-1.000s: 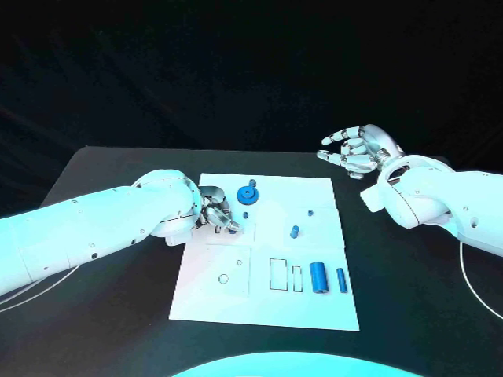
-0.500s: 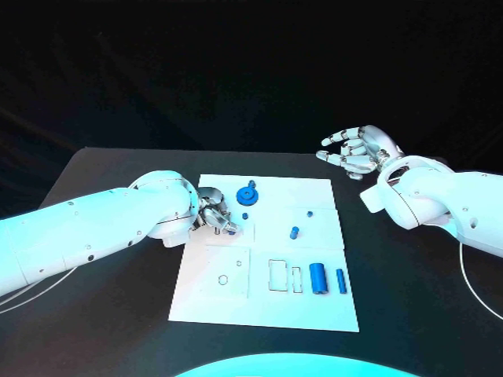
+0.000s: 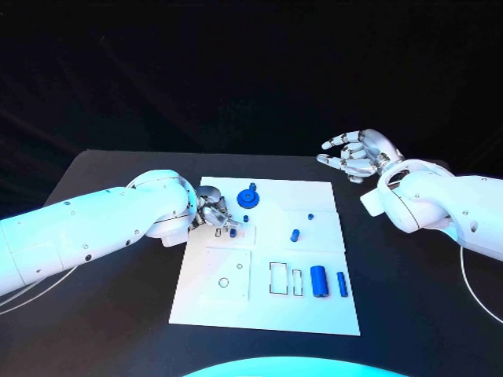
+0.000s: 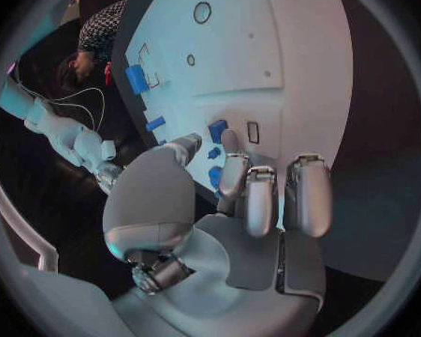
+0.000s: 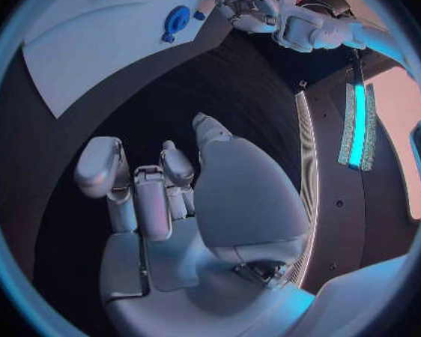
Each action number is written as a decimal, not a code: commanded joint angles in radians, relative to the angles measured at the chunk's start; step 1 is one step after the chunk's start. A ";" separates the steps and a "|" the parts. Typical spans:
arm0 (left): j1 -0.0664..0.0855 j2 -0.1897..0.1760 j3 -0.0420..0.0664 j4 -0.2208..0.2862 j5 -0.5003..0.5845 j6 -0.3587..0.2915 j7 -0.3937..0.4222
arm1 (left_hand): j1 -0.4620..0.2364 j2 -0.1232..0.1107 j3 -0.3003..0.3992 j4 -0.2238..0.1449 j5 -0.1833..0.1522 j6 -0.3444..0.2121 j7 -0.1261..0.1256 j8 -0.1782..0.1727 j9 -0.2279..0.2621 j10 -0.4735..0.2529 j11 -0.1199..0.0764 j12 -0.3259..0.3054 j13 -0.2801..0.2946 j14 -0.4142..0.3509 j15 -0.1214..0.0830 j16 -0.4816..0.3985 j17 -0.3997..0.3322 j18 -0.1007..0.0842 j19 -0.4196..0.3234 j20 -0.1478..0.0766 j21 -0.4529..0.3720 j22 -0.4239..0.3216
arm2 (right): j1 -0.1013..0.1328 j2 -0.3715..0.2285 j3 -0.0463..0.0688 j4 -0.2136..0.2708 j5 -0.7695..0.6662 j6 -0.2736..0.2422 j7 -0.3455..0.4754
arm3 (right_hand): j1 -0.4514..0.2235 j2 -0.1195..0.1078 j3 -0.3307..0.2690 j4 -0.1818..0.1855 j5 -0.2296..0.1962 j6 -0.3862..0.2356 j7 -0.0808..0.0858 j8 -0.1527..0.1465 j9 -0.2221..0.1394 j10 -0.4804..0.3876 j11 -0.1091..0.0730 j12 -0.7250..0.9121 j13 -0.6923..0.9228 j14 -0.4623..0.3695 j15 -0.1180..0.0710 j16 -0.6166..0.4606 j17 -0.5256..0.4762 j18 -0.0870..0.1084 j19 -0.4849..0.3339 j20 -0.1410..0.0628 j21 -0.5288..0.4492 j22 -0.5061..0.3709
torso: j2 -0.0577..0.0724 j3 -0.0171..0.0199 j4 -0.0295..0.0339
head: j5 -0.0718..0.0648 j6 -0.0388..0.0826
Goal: Assemble the parts on the task board
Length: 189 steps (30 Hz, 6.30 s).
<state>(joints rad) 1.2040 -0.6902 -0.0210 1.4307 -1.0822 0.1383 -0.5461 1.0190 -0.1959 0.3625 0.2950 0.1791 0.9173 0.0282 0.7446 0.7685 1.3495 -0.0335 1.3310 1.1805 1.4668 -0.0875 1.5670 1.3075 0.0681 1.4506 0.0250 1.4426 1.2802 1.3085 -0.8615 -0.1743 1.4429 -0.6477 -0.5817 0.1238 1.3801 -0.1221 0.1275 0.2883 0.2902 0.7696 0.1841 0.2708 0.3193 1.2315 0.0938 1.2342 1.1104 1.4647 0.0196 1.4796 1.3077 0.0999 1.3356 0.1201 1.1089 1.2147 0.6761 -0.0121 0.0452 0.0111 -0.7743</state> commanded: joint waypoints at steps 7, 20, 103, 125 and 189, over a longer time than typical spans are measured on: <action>0.007 -0.004 0.029 -0.035 0.091 -0.016 0.018 | -0.010 -0.001 -0.018 -0.002 -0.015 -0.003 0.005 -0.007 -0.001 -0.006 0.000 -0.012 -0.020 0.098 -0.003 -0.008 0.241 -0.009 0.001 -0.004 -0.003 0.003 | -0.002 0.001 0.000 -0.002 -0.009 0.004 0.011 | -0.014 -0.001 -0.003 0.003 -0.005 -0.003 -0.007 0.005 -0.001 -0.003 -0.004 -0.003 -0.001 0.051 -0.008 -0.005 0.031 0.006 0.001 -0.005 -0.003 -0.001 | 0.000 0.0011 0.0002 | -0.001 0.006; 0.058 0.042 0.059 -0.171 0.101 -0.036 0.062 | 0.057 0.019 -0.061 -0.003 -0.001 -0.101 0.056 -0.115 -0.056 -0.080 0.042 -0.083 -0.121 0.095 0.031 -0.013 0.232 -0.005 -0.012 0.024 -0.015 -0.018 | -0.002 0.005 0.000 -0.006 -0.009 0.004 0.010 | -0.016 -0.001 -0.004 0.003 -0.005 -0.003 -0.007 0.006 -0.002 -0.002 -0.004 -0.003 -0.002 0.051 -0.008 -0.005 0.031 0.006 0.001 -0.005 -0.003 -0.001 | 0.002 -0.0001 -0.0003 | 0.000 0.011; 0.069 0.212 0.023 -0.468 0.056 0.134 0.101 | 0.193 0.095 -0.053 -0.007 -0.006 -0.047 0.057 -0.169 -0.109 -0.092 0.045 -0.083 -0.132 0.098 0.038 -0.007 0.243 -0.004 -0.015 0.035 -0.014 -0.014 | -0.002 0.024 0.000 -0.014 -0.009 0.008 0.007 | -0.022 0.004 -0.002 0.001 -0.004 -0.005 -0.008 0.010 -0.003 0.001 -0.005 0.000 -0.001 0.052 -0.008 -0.005 0.033 0.006 0.004 -0.006 -0.003 0.001 | 0.002 -0.0003 -0.0009 | 0.002 -0.001; 0.069 0.198 0.022 -0.467 0.103 0.132 0.110 | 0.291 0.053 0.381 -0.132 0.002 -0.062 0.055 -0.115 -0.062 -0.086 0.041 -0.095 -0.148 0.098 0.035 -0.007 0.243 -0.004 -0.019 0.033 -0.016 -0.013 | -0.004 0.026 0.000 -0.019 -0.005 0.015 0.006 | -0.025 0.006 -0.002 0.002 -0.004 -0.004 -0.008 0.011 -0.003 0.003 -0.005 0.002 0.001 0.052 -0.008 -0.005 0.033 0.006 0.004 -0.006 -0.005 0.000 | 0.000 -0.0003 0.0002 | 0.006 -0.002; -0.003 -0.095 -0.016 0.060 -0.029 -0.057 0.097 | 0.099 -0.006 0.582 -0.284 0.155 -0.024 0.032 -0.038 -0.017 -0.013 0.018 -0.051 -0.088 0.094 0.015 -0.016 0.226 -0.009 -0.002 0.014 -0.002 0.017 | -0.011 0.009 -0.002 -0.017 -0.008 0.019 -0.005 | -0.028 0.005 -0.003 0.002 -0.004 -0.004 -0.008 0.014 -0.004 0.002 -0.005 0.001 -0.001 0.052 -0.009 -0.006 0.030 0.006 0.003 -0.006 -0.007 -0.002 | 0.002 -0.0001 -0.0006 | 0.028 -0.009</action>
<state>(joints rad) 1.2011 -0.7883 -0.0374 1.4900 -1.0811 0.0588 -0.4512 1.1201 -0.2131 0.8041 0.1573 0.3293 0.8750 0.0711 0.7029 0.7501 1.3274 -0.0154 1.2731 1.0916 1.4646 -0.0645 1.5515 1.3073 0.0683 1.4471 0.0462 1.4357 1.2957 1.2988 -0.8529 -0.1760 1.4248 -0.6470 -0.5774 0.1177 1.3606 -0.1184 0.1275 0.2883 0.2901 0.7660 0.1805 0.2785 0.3172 1.2315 0.0938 1.2342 1.1098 1.4648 0.0196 1.4797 1.3078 0.0998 1.3356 0.1201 1.1053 1.2140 0.6779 -0.0122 0.0452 0.0428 -0.7854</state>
